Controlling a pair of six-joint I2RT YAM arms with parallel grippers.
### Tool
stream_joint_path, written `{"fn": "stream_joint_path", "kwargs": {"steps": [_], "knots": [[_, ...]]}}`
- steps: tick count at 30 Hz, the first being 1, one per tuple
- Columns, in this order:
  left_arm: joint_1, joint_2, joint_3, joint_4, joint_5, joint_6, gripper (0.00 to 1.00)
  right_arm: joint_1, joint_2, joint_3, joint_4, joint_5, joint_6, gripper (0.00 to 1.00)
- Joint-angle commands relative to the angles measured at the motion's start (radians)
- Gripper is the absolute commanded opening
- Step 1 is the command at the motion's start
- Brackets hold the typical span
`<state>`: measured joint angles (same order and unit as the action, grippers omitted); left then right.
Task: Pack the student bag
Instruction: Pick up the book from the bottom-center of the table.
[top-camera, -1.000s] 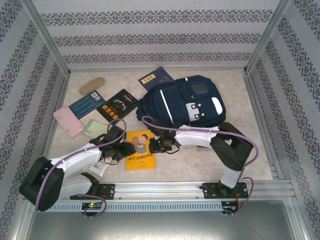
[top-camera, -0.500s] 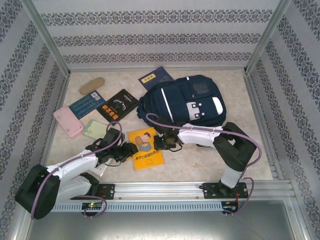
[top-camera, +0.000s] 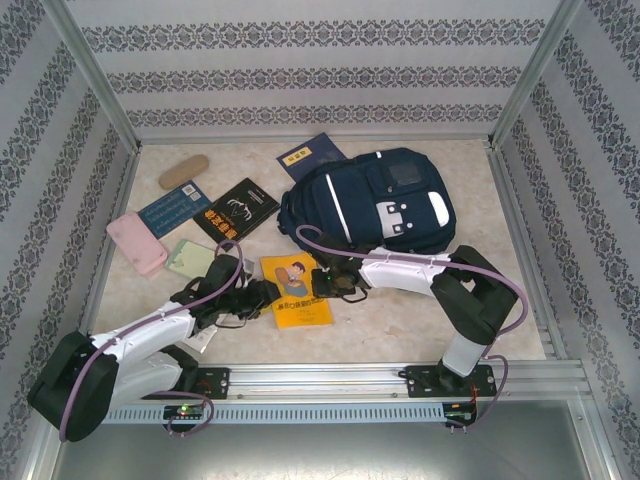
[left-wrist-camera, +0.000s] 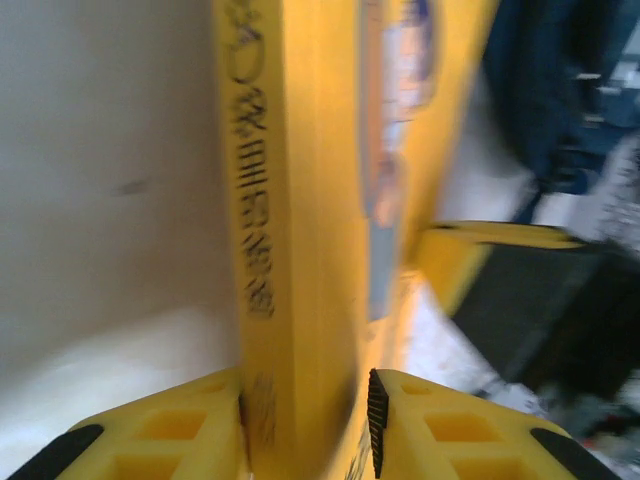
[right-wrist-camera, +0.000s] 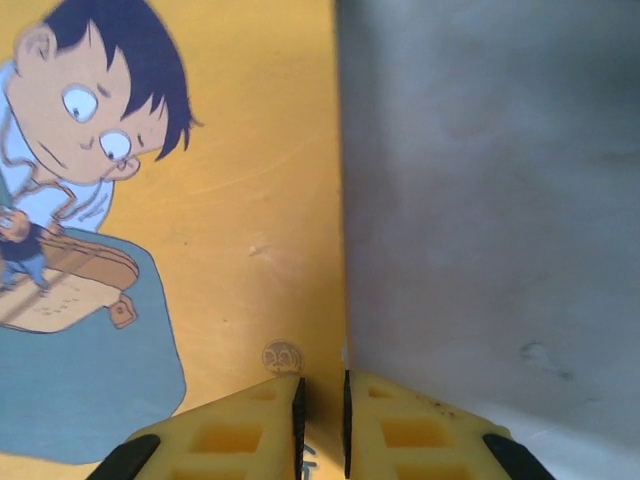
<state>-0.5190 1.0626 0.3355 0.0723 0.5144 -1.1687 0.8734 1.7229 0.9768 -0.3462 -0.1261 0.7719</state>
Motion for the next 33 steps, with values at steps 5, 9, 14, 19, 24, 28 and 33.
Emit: {"fn": "stream_joint_path", "kwargs": {"steps": [5, 9, 14, 19, 24, 28, 33], "knots": [[-0.024, -0.026, 0.078, 0.204, 0.044, -0.004, 0.35, 0.029, 0.003, -0.016, 0.058, -0.125, -0.011, 0.19], [-0.024, 0.007, 0.125, 0.004, 0.001, 0.075, 0.33, 0.028, 0.005, -0.013, 0.055, -0.126, -0.016, 0.19], [-0.023, 0.033, 0.139, -0.084, -0.023, 0.102, 0.20, 0.026, -0.002, -0.006, 0.042, -0.124, -0.024, 0.20], [-0.024, -0.012, 0.220, -0.256, -0.097, 0.178, 0.11, 0.019, -0.065, 0.025, -0.022, -0.086, -0.064, 0.24], [-0.001, -0.063, 0.292, -0.402, -0.169, 0.232, 0.03, -0.010, -0.149, 0.110, -0.119, 0.039, -0.196, 0.34], [0.021, -0.098, 0.347, -0.475, -0.206, 0.265, 0.00, -0.062, -0.151, 0.183, -0.134, 0.173, -0.316, 0.41], [0.036, -0.120, 0.409, -0.529, -0.235, 0.294, 0.00, -0.146, -0.035, 0.333, -0.138, 0.269, -0.442, 0.43]]}}
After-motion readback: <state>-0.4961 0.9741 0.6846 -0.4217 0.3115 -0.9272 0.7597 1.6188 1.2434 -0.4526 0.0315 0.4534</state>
